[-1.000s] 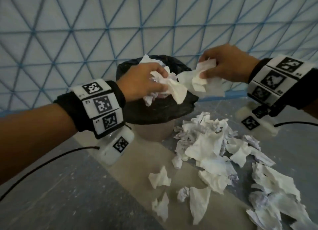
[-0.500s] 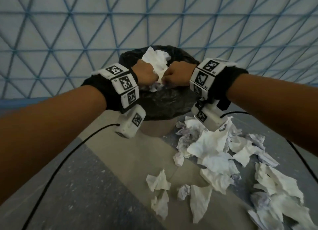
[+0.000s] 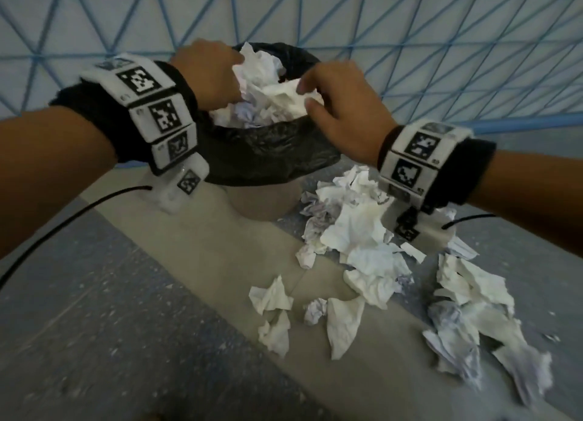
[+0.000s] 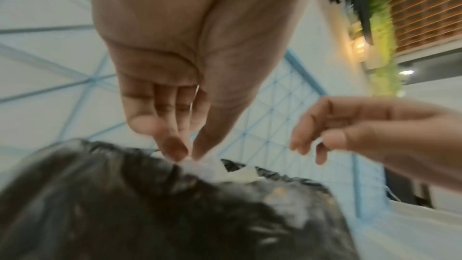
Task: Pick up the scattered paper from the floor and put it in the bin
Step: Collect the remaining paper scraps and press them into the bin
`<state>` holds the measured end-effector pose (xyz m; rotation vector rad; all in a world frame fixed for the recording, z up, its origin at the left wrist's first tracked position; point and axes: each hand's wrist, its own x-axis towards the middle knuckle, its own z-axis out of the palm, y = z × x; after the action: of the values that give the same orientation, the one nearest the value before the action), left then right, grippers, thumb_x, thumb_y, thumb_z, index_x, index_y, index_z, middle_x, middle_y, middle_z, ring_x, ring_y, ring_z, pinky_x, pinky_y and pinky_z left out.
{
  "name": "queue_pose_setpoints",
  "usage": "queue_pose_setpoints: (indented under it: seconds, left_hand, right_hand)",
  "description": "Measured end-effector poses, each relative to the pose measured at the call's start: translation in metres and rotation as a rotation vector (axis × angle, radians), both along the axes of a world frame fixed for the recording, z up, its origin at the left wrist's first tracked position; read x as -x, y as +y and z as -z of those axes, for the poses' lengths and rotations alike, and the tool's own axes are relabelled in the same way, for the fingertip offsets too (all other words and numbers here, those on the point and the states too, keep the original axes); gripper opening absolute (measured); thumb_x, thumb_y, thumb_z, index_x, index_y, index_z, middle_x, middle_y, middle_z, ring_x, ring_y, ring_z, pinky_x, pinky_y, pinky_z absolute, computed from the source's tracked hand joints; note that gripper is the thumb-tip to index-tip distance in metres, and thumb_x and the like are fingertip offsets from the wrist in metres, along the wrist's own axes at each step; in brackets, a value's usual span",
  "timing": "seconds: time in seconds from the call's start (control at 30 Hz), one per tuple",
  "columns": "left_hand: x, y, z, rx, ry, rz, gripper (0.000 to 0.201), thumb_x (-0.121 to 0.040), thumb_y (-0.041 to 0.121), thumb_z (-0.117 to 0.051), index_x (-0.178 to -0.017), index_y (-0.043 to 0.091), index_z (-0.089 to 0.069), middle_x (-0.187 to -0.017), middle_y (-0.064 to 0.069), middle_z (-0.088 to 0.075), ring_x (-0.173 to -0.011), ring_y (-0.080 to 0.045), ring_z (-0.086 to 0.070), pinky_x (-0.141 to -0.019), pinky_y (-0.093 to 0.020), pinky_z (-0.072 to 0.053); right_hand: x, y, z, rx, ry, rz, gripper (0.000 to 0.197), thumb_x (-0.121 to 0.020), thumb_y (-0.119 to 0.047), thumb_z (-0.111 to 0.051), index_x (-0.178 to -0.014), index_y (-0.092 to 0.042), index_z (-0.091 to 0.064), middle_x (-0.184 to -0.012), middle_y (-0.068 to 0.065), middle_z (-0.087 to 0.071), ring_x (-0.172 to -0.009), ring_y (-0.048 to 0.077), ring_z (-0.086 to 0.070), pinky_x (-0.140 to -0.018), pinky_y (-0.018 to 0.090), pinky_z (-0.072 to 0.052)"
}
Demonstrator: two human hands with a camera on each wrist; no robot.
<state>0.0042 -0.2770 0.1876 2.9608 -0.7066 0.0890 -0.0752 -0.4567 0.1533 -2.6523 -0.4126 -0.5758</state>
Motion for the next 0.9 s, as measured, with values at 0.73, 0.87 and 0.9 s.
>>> queue_pose_setpoints:
  seconds: [0.73,0.87,0.9]
  left_hand:
    - [0.169,0.023,0.24,-0.224,0.733,0.526,0.04,-0.092,0.017,-0.049,-0.131,0.01,-0.046,-0.132,-0.016,-0.044,-0.123,-0.028,-0.045,-0.093,-0.037,-0.042]
    - [0.139,-0.001,0.23,0.194,0.696,0.257,0.044,-0.087,0.015,-0.058,-0.13,0.013,-0.047,-0.128,-0.006,-0.052,-0.117,-0.022,-0.052,-0.096,-0.028,-0.039]
    - [0.13,-0.01,0.231,0.241,0.659,0.24,0.044,-0.085,0.014,-0.06,-0.127,0.011,-0.049,-0.129,-0.007,-0.052,-0.117,-0.023,-0.052,-0.097,-0.028,-0.039]
  right_hand:
    - [0.145,-0.03,0.206,0.552,0.595,-0.592,0.057,-0.059,-0.005,-0.075,-0.109,-0.017,-0.05,-0.106,0.016,-0.065,-0.082,0.028,-0.065,-0.053,0.028,-0.055]
    - [0.152,-0.03,0.205,0.293,0.437,-0.32,0.064,-0.056,-0.009,-0.079,-0.113,-0.018,-0.051,-0.087,0.0,-0.068,-0.074,0.016,-0.062,-0.05,0.022,-0.052]
    - [0.154,-0.033,0.204,0.232,0.412,-0.23,0.057,-0.057,-0.018,-0.082,-0.108,-0.019,-0.056,-0.084,-0.004,-0.069,-0.078,0.012,-0.056,-0.054,0.02,-0.052]
